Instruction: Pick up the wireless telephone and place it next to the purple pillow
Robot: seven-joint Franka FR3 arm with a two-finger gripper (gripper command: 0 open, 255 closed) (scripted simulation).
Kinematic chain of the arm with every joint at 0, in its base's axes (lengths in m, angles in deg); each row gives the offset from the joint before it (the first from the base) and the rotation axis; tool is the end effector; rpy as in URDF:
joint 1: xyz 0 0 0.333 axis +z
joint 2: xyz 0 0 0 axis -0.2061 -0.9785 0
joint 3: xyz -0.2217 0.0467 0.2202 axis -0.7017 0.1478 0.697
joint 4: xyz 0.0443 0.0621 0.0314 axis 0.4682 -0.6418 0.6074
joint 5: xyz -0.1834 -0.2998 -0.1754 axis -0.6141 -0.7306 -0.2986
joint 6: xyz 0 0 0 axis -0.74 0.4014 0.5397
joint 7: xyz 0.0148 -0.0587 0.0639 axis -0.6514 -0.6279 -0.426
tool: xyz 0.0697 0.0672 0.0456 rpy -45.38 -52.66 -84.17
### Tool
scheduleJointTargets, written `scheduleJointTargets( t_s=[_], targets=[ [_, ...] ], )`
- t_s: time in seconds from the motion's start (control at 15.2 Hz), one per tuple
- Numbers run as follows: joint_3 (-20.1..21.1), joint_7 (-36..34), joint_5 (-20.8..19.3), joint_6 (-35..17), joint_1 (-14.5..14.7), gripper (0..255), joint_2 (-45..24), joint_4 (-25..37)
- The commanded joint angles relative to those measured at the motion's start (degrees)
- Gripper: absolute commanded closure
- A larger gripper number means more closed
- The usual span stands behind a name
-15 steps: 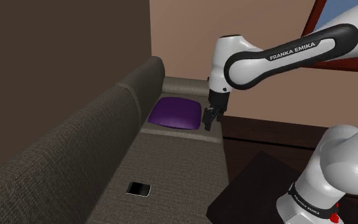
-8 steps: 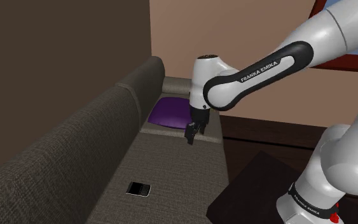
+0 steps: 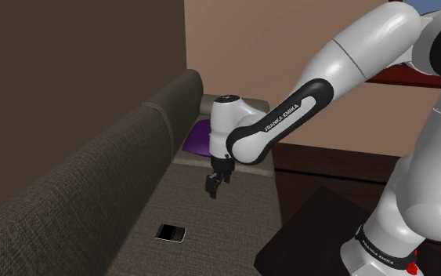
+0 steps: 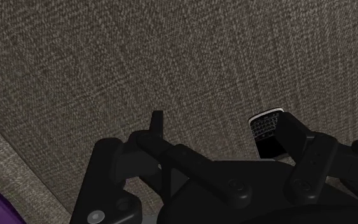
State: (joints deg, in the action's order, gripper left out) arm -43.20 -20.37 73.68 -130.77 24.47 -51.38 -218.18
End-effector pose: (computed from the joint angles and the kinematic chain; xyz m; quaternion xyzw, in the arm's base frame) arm 0.4528 0.2339 0.2912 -0.9912 -0.1320 0.0016 0.0108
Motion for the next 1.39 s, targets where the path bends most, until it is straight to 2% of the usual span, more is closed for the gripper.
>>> scheduleJointTargets(
  t_s=[0.0, 0.46, 0.92, 1.32],
  targets=[
    [0.4, -1.6, -2.0, -2.1, 1.0, 0, -4.4, 2.3],
    [-0.6, -6.4, -8.8, -6.3, 6.3, 0, -19.2, 12.8],
    [-2.4, -8.8, -13.2, -7.3, 12.4, 0, -33.7, 26.2],
    [-3.3, -9.3, -14.1, -9.4, 13.4, 0, -37.7, 28.2]
  ],
)
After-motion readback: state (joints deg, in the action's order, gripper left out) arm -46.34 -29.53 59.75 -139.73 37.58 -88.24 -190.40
